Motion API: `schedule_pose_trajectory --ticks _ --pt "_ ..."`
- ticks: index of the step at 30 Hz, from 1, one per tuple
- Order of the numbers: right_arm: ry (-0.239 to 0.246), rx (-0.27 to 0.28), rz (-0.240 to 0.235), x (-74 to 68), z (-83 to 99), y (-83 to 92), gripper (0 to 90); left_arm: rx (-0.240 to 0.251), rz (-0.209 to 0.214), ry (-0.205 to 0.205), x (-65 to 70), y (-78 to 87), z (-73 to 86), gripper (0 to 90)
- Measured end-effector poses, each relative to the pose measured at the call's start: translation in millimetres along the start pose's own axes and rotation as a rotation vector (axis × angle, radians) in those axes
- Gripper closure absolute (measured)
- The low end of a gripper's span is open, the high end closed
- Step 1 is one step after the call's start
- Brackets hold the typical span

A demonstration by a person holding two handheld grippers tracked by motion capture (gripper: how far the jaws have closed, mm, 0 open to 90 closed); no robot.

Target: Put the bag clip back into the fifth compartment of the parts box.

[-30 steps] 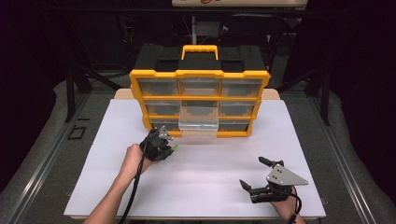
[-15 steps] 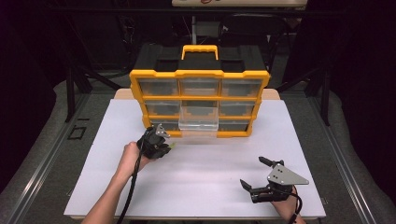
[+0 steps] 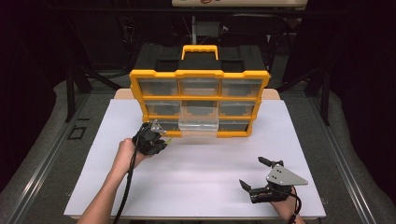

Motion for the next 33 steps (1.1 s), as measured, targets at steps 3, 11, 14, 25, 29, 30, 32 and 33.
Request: schedule_pose_trajectory --ticks 3,11,14,25,29,30,32,33 --pt "0.002 0.002 0.002 0.1 -0.1 0.5 0.3 -0.005 -0.01 -0.008 -1.3 2.6 -2.2 80.4" --pt "-0.001 0.002 0.0 -0.2 -0.1 0.7 0.3 0.001 -0.011 -0.004 -8.2 12.6 -9.3 80.4" --pt "-0.002 0.002 0.0 0.0 0.0 0.6 0.3 0.007 -0.013 -0.007 -10.6 17.1 -12.7 80.4" --pt "-0.002 -0.002 -0.002 0.2 0.2 -0.3 0.3 0.019 -0.027 -0.014 -17.6 31.9 -24.7 80.4" --pt "0.001 -0.002 -0.002 0.3 0.2 -0.5 0.3 0.024 -0.032 -0.017 -20.5 38.2 -28.0 80.4" --pt "0.001 -0.002 -0.002 0.3 0.2 -0.5 0.3 0.024 -0.032 -0.017 -20.5 38.2 -28.0 80.4" --pt "-0.002 -0.002 -0.002 0.1 0.3 -0.4 0.3 0.024 -0.035 -0.021 -21.0 40.7 -29.4 80.4" --pt "-0.002 -0.002 -0.002 0.1 0.3 -0.4 0.3 0.024 -0.034 -0.021 -20.9 41.8 -30.1 80.4"
Point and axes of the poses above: each handheld gripper's, and its own axes: y roughly backward along the jaws, z roughly out of its underside, x roughly to its right, the point moved 3 cm from there along -y, roughly forward along the jaws, and after that the axes turned 1 degree about -z, right-handed, at the moved point
